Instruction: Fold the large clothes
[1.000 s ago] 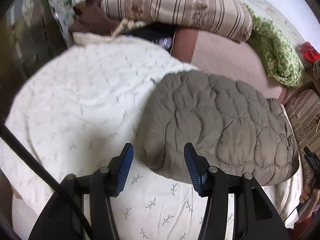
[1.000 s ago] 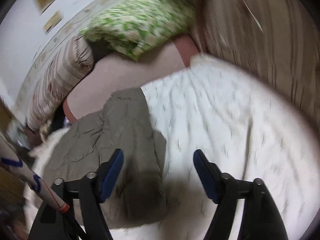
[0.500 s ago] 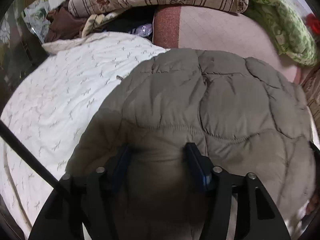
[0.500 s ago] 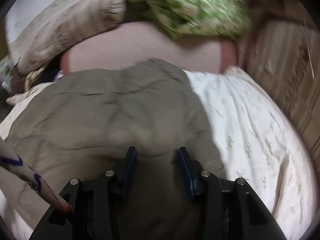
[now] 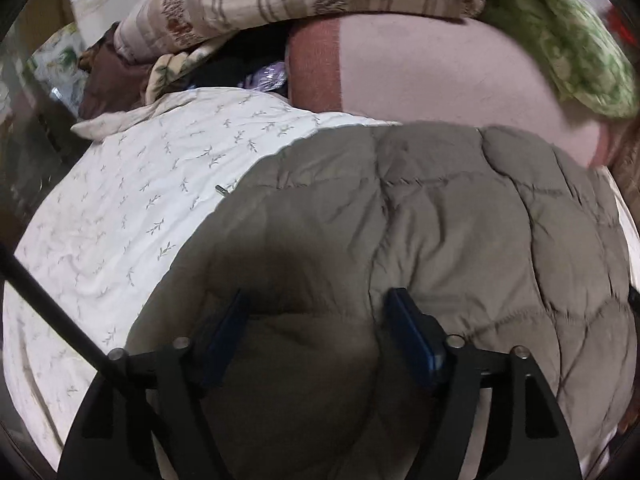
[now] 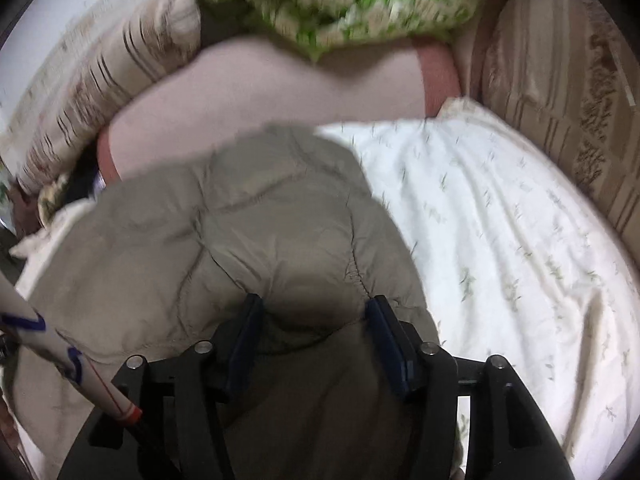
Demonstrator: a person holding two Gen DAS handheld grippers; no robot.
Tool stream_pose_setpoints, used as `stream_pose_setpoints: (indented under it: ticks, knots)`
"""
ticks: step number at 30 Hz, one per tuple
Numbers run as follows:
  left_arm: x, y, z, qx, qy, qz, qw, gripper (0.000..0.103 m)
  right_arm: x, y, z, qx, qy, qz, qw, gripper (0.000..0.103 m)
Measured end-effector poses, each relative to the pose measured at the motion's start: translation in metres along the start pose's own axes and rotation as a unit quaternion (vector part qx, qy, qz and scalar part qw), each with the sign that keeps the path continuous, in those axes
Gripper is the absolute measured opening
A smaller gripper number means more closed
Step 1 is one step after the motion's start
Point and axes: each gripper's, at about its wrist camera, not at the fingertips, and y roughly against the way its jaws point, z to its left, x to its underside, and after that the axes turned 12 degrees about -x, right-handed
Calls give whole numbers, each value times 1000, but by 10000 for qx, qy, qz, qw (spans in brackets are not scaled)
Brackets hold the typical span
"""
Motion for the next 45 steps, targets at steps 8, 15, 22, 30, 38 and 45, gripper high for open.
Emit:
stream_pose_setpoints:
  ticks: [8,15,22,30,38,45]
  knots:
    - [18,90,21,-603,234,-1046,9924,74,6,20,22,269,440,-225,9984,61]
    - [66,183,51,-1255,327,-1955,9721,80,32,49,63,483,1000,-307,9933,64]
    - [104,234,83,-1564,658,-2150,9618,85,60,91,101,664,1422,-545,9861,70]
    - [131,275,111,-1354,994,-2267,9594,89,97,126,124,650,1440,-422,9865,72]
    - [163,310,120,-967,1085,-2926,9451,96,142,160,125,613,1060,-87,9924,73]
    - [191,309,106,-266,712,-2487,9656,97,176,198,133,483,783,120,9957,73]
